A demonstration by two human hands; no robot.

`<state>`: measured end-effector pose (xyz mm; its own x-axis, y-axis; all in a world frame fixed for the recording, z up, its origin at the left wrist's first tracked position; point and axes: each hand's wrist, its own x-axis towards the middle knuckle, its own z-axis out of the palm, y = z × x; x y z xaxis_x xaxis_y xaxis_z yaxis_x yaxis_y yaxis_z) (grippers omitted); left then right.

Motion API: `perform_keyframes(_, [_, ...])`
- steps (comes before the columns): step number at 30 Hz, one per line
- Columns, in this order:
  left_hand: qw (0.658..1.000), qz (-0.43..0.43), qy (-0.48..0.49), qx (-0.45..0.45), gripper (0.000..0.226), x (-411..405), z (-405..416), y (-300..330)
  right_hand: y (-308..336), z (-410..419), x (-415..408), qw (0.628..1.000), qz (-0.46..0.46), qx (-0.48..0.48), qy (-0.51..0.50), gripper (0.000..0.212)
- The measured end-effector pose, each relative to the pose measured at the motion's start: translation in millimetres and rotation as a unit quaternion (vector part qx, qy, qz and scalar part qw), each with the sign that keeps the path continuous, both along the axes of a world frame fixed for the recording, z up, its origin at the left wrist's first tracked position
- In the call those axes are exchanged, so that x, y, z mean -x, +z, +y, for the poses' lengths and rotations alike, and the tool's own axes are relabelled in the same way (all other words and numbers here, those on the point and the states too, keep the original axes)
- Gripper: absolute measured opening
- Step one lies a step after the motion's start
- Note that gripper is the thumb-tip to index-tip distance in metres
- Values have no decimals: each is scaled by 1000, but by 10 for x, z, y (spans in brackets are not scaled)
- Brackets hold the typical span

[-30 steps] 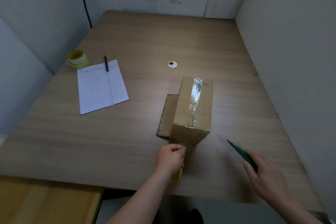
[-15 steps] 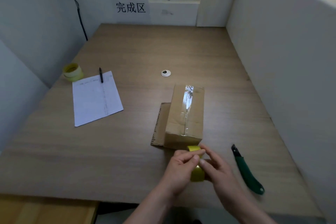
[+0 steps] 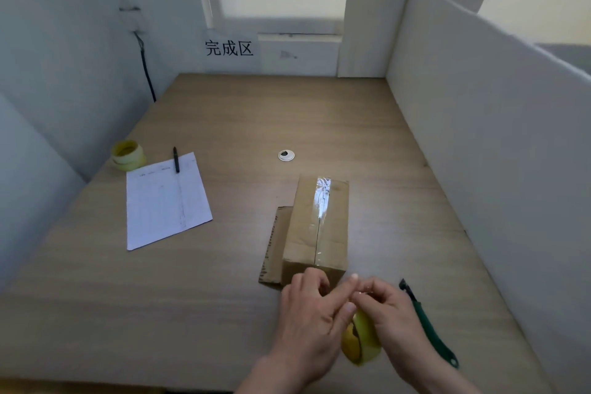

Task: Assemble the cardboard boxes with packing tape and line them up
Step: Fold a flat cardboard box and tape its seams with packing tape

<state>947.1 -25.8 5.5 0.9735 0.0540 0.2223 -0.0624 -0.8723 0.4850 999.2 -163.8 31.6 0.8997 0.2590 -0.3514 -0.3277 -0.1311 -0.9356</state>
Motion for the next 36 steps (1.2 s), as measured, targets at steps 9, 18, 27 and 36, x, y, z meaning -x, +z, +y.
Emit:
perform_keyframes(9, [975, 178, -4, -136, 65, -696, 486, 61, -209, -379, -430, 985, -108, 104, -83, 28])
perform_keyframes(18, [970, 208, -31, -124, 84, -719, 618, 42, -127, -285, -502, 973, -177, 138, 47, 22])
perform_keyframes(27, [922, 111, 18, 371, 20, -100, 306, 273, 75, -35, -259, 930, -206, 197, 233, 15])
perform_keyframes(36, [913, 74, 59, 396, 19, -112, 477, 167, 273, 191, -49, 950, -123, 151, 245, 16])
